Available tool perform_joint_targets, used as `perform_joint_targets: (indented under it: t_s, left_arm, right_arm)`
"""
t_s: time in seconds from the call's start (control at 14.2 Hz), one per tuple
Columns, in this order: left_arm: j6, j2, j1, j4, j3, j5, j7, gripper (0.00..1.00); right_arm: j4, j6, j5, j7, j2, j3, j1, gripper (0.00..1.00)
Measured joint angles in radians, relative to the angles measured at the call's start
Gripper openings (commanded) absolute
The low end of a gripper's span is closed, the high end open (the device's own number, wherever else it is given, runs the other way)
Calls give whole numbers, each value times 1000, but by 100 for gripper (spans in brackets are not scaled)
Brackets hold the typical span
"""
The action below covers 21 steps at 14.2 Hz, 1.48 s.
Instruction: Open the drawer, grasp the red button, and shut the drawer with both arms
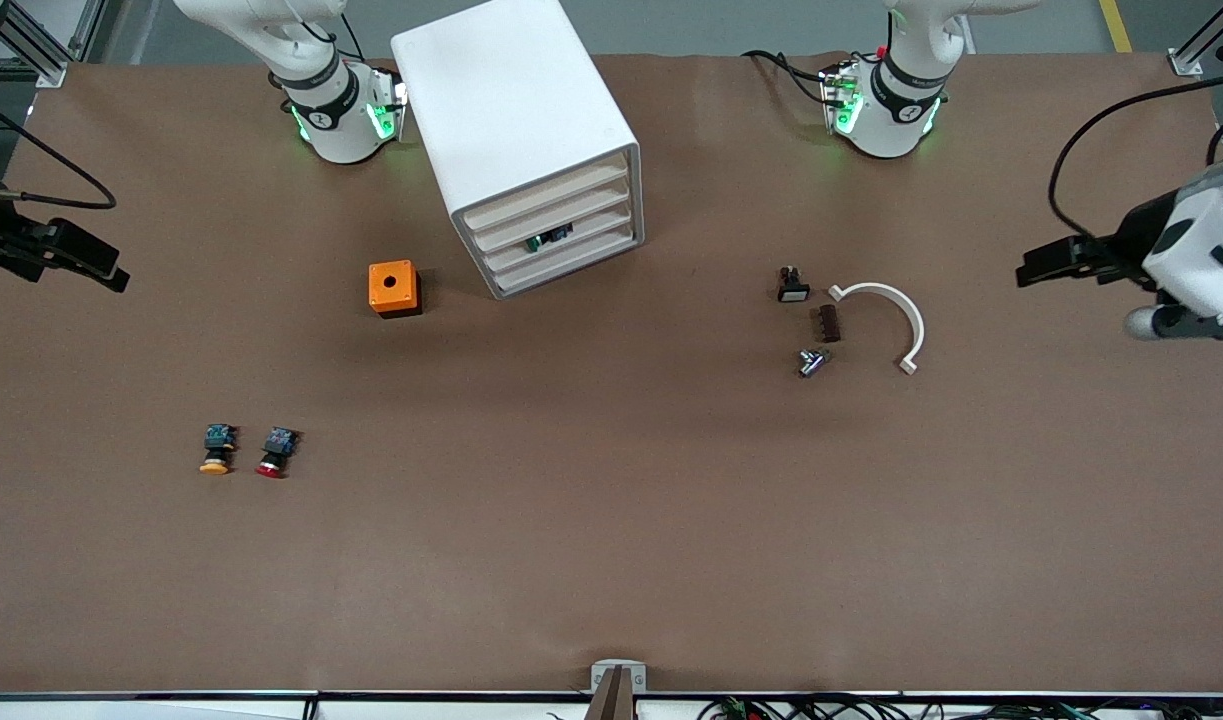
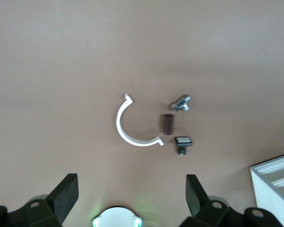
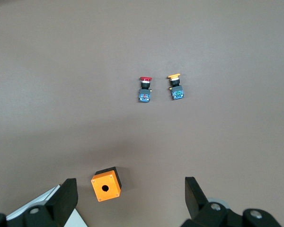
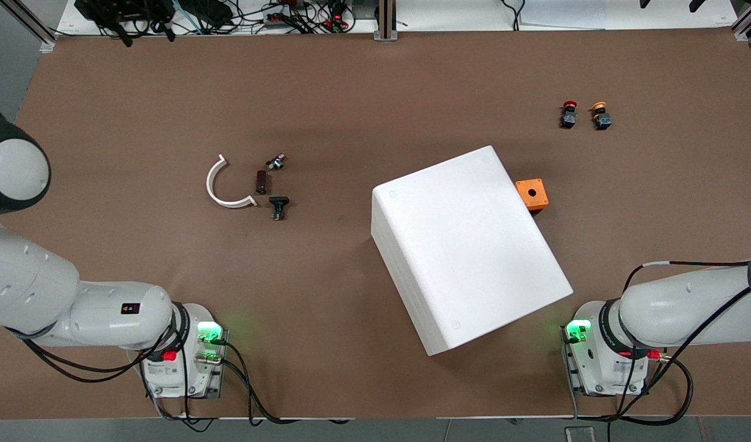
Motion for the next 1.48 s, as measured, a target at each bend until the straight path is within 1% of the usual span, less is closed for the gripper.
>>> perform_joint_targets:
  t_s: [0.14, 0.28, 0.49, 0.63, 1.06, 1.48]
  left_arm:
    - [14, -42, -1, -54, 6, 39, 8, 100]
    - [65, -54, -6, -84, 4, 49, 8, 100]
    - [170, -52, -7, -102, 1, 50, 11, 100]
    - [198, -53, -7, -102, 1, 50, 11, 100]
    - [199, -71, -6, -99, 2, 50, 11, 100]
    - [111, -94, -6, -92, 1, 50, 11, 100]
  right_arm:
    - [0, 0, 0, 0, 0, 0, 0, 100]
    - [0, 0, 0, 0, 0, 0, 0, 100]
    - [0, 0, 0, 0, -1, 0, 0, 100]
    - [0, 0, 0, 0, -1, -1, -1, 100]
    - [0, 0, 0, 0, -1, -2, -2, 100]
    - [0, 1, 0, 0, -1, -3, -8, 100]
